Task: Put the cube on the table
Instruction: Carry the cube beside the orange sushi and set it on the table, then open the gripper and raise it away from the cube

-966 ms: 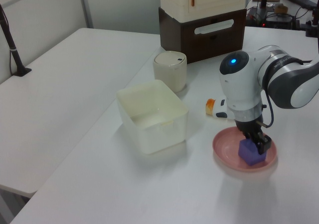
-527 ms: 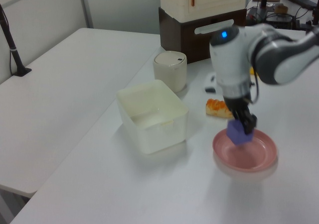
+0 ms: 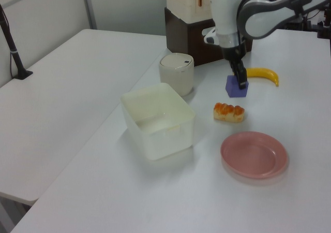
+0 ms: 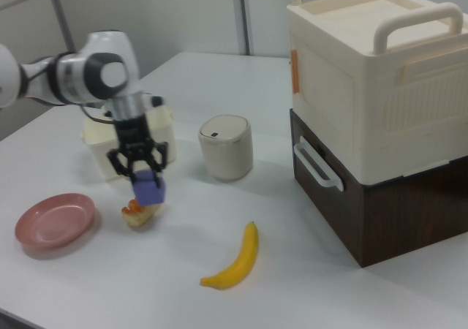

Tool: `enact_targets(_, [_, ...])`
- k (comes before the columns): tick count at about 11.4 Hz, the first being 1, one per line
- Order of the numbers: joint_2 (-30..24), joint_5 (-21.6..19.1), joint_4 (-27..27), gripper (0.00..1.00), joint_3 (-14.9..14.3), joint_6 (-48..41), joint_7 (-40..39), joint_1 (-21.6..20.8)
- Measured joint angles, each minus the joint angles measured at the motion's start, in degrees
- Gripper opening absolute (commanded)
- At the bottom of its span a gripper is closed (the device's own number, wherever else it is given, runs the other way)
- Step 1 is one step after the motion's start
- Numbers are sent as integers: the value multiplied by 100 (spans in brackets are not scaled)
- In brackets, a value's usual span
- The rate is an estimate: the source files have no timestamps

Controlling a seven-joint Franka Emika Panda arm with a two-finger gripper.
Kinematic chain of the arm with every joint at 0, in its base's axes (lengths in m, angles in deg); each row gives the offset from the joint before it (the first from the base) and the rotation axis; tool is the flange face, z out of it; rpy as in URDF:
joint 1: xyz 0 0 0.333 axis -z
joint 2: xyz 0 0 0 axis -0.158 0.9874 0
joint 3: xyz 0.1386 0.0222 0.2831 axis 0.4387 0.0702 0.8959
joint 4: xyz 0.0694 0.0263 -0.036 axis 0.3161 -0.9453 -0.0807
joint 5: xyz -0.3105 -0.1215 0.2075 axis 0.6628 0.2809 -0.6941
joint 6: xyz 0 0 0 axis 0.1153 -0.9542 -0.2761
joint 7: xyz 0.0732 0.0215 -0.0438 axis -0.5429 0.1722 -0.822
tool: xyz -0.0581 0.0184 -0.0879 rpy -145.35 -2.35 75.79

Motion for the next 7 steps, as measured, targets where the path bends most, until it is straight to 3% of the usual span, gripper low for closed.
enact_targets(1, [37,21,0,76,0,0,-15,259])
enact_targets(2, [78,33,0,100,1,0,-20,449])
enact_targets(7, [117,34,145,100,5,0,-12,718])
